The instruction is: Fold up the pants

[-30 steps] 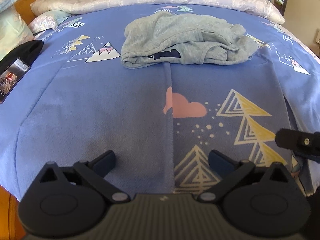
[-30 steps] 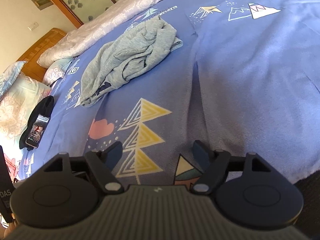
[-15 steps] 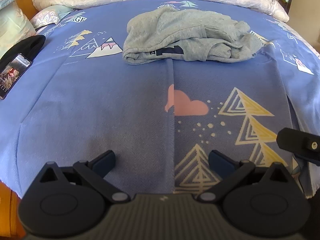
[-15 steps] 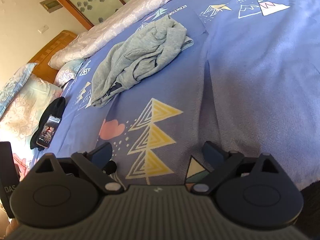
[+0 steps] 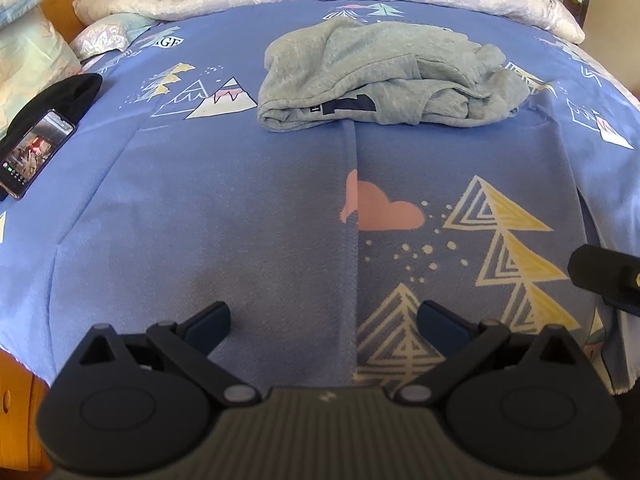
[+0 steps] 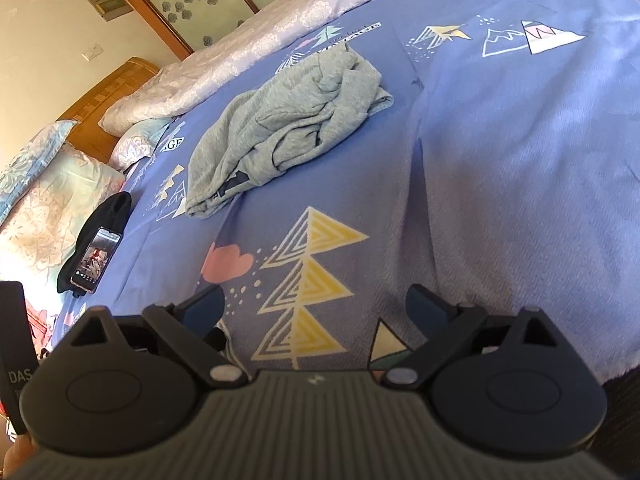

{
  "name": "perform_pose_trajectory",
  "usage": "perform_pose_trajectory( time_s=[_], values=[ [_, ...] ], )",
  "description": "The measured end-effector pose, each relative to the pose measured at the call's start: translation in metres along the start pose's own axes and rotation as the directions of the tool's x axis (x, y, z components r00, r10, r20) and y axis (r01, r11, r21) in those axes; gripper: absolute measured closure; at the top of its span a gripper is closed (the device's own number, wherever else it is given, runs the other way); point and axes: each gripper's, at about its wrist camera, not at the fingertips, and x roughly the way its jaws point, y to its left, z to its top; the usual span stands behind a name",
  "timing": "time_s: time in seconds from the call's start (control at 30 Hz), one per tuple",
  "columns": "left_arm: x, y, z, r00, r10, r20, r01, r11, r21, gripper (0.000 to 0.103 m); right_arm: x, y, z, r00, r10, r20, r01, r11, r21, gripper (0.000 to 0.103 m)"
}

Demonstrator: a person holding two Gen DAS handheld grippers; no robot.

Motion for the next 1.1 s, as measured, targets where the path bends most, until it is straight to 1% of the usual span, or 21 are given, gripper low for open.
perform_pose_trajectory(
  time_s=[0.1,0.17,0.23,0.27,0.33,0.4,0.5,0.57,0.63,0.73,0.77,0.83,0.9,1.0,1.03,1.1],
  values=[
    [0.0,0.002,0.0,1.0,-0.024,-0.009,0.024,1.0,-0.013,0.0,0.001,-0.005,0.001,1.0,0.003,-0.012,-0.002,1.0,0.022,0.006],
    [0.003,0.008,0.0,0.998,-0.056,-0.027,0.055,0.998,-0.043,0.0,-0.002,-0.006,0.001,1.0,-0.001,0.002,0.001,1.0,0.028,0.008],
    [0.004,0.014,-0.001,0.996,-0.079,-0.031,0.076,0.995,-0.066,0.0,-0.005,-0.006,0.002,1.0,0.0,0.018,0.0,1.0,0.026,0.011],
    [0.003,0.015,-0.001,0.995,-0.093,-0.035,0.09,0.994,-0.063,0.0,-0.006,-0.006,0.002,1.0,0.0,0.023,0.0,1.0,0.025,0.011],
    [0.002,0.017,-0.005,0.992,-0.116,-0.045,0.113,0.992,-0.056,0.0,-0.006,-0.007,0.002,1.0,-0.007,0.028,0.006,1.0,0.02,0.016],
    [0.002,0.022,-0.011,0.987,-0.143,-0.072,0.137,0.987,-0.083,0.0,-0.006,-0.007,0.002,0.999,-0.013,0.032,0.013,1.0,0.016,0.019],
    [-0.002,0.027,-0.013,0.986,-0.153,-0.066,0.146,0.985,-0.097,0.001,-0.007,-0.006,0.004,0.999,-0.021,0.037,0.02,1.0,0.018,0.023],
    [-0.008,0.03,-0.012,0.99,-0.132,-0.038,0.128,0.986,-0.105,0.001,-0.008,-0.004,0.004,0.998,-0.028,0.047,0.028,1.0,0.013,0.024],
    [-0.018,0.031,-0.01,0.995,-0.098,0.021,0.099,0.99,-0.096,0.001,-0.01,-0.002,0.005,0.998,-0.032,0.057,0.032,0.999,-0.001,0.025],
    [-0.032,0.034,-0.005,0.991,-0.09,0.097,0.097,0.992,-0.076,0.002,-0.013,-0.002,0.008,0.997,-0.035,0.074,0.035,0.999,-0.002,0.025],
    [-0.034,0.036,-0.002,0.989,-0.095,0.113,0.103,0.992,-0.07,0.005,-0.014,-0.003,0.009,0.997,-0.03,0.076,0.03,1.0,0.004,0.025],
    [-0.038,0.048,0.009,0.986,-0.095,0.135,0.103,0.993,-0.06,0.008,-0.015,-0.007,0.016,0.997,-0.011,0.081,0.009,1.0,0.016,0.025],
    [-0.035,0.063,0.028,0.985,-0.094,0.144,0.103,0.993,-0.062,0.016,-0.018,-0.013,0.027,0.996,0.016,0.088,-0.018,1.0,0.025,0.024],
    [-0.028,0.092,0.066,0.982,-0.095,0.16,0.111,0.989,-0.094,0.017,-0.021,-0.02,0.052,0.993,0.028,0.119,-0.028,1.0,-0.001,0.024],
    [-0.025,0.102,0.082,0.979,-0.116,0.17,0.136,0.984,-0.114,0.017,-0.02,-0.023,0.062,0.992,0.028,0.127,-0.027,1.0,-0.006,0.024],
    [-0.013,0.118,0.109,0.964,-0.186,0.188,0.214,0.966,-0.144,0.013,-0.013,-0.029,0.084,0.991,0.041,0.128,-0.041,0.999,0.0,0.023]
  ],
)
